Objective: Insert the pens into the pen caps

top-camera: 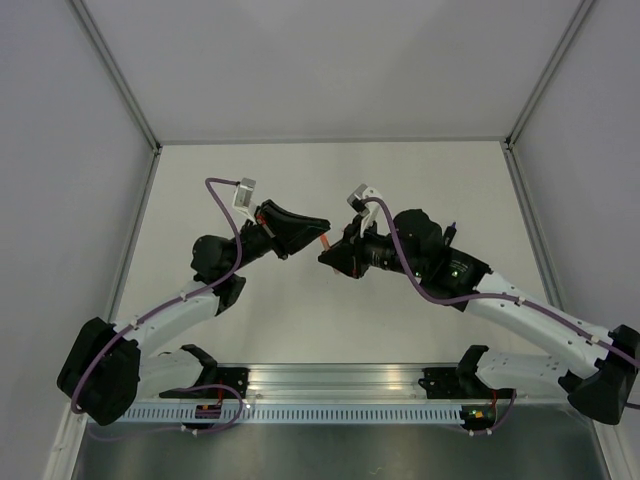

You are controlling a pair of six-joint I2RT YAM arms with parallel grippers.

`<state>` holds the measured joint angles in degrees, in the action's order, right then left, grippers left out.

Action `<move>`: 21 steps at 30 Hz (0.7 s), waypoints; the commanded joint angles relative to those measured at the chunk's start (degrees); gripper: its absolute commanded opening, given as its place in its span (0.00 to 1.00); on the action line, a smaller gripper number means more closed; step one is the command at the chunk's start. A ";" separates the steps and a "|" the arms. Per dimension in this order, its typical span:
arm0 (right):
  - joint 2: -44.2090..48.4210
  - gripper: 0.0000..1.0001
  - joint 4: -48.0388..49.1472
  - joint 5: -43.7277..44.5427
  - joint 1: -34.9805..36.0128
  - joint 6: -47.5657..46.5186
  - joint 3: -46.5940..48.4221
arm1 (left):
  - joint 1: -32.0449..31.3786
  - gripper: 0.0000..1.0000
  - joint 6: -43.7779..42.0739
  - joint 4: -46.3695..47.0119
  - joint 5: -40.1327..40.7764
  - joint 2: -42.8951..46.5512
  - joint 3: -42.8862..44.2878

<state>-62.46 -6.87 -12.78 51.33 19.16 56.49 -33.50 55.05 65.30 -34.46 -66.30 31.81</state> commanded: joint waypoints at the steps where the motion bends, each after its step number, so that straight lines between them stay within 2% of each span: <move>1: -0.74 0.00 18.91 8.38 -3.96 -0.61 9.16 | -3.77 0.02 -0.64 -5.44 -11.25 -0.93 -2.02; 7: -0.21 0.00 20.14 6.90 -7.20 -2.63 11.45 | -4.91 0.02 -2.40 -6.85 -8.97 -1.37 -1.93; 10: -0.91 0.00 22.07 4.70 -8.88 -2.90 12.41 | -7.19 0.02 -6.43 -13.32 -5.99 -2.07 -0.27; 14: -4.68 0.00 20.59 3.64 -10.45 -3.86 17.32 | -9.83 0.02 -9.87 -16.51 -3.60 -3.39 1.14; 21: -9.26 0.00 16.28 0.83 -12.92 -5.71 25.16 | -9.83 0.02 -13.12 -20.82 -0.09 -3.75 1.67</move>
<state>-71.81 -14.68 -19.99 42.57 13.04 71.18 -37.26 46.30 59.20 -18.61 -68.20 36.21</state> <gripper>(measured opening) 0.178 0.091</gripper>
